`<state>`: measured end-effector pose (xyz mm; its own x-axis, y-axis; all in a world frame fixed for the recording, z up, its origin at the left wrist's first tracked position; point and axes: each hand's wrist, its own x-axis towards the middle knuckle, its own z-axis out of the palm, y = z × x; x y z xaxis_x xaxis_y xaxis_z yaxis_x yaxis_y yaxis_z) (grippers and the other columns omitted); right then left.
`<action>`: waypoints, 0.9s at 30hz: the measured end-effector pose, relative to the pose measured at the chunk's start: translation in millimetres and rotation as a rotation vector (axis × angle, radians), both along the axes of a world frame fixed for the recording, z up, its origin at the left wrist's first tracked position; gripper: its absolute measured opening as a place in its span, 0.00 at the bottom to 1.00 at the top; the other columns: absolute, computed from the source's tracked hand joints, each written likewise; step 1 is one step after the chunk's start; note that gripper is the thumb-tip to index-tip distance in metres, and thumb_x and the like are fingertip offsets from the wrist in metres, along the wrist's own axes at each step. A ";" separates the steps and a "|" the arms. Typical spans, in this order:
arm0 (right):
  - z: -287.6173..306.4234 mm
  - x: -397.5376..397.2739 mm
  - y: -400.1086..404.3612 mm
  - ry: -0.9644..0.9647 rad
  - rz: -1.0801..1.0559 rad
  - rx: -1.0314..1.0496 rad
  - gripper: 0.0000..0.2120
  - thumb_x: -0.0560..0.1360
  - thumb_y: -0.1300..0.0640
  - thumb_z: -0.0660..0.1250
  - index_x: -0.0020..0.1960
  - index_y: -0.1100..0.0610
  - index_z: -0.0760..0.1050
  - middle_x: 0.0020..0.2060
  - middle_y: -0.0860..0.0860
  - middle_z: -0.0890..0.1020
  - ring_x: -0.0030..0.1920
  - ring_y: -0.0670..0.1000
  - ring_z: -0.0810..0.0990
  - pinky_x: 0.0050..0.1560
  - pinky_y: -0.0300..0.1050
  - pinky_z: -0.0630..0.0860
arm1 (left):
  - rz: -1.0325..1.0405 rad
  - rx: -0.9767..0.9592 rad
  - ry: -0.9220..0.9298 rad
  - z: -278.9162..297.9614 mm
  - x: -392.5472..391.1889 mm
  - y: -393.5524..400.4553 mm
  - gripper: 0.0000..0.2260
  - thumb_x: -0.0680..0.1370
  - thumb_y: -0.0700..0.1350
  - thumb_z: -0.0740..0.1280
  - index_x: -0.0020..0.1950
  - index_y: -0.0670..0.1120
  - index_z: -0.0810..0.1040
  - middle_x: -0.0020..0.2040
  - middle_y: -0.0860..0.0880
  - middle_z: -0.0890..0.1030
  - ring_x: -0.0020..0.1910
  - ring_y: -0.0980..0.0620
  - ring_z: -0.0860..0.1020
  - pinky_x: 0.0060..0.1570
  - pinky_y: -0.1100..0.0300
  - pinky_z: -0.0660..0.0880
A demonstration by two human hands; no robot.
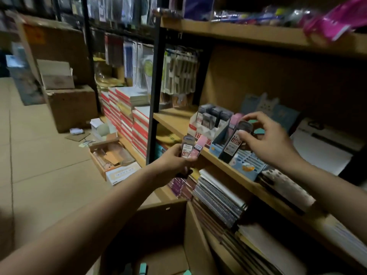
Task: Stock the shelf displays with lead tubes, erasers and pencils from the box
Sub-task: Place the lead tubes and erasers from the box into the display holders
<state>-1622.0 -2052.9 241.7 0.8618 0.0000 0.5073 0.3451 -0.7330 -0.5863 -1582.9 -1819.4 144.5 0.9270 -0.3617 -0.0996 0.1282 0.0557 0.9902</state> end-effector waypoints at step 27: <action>19.8 141.8 40.5 -0.108 -0.076 -0.112 0.04 0.74 0.56 0.71 0.48 0.52 0.78 0.40 0.44 0.80 0.40 0.38 0.77 0.34 0.24 0.70 | 0.226 -0.166 0.008 13.2 78.3 -5.4 0.13 0.77 0.41 0.68 0.60 0.50 0.73 0.52 0.47 0.82 0.50 0.49 0.82 0.45 0.55 0.78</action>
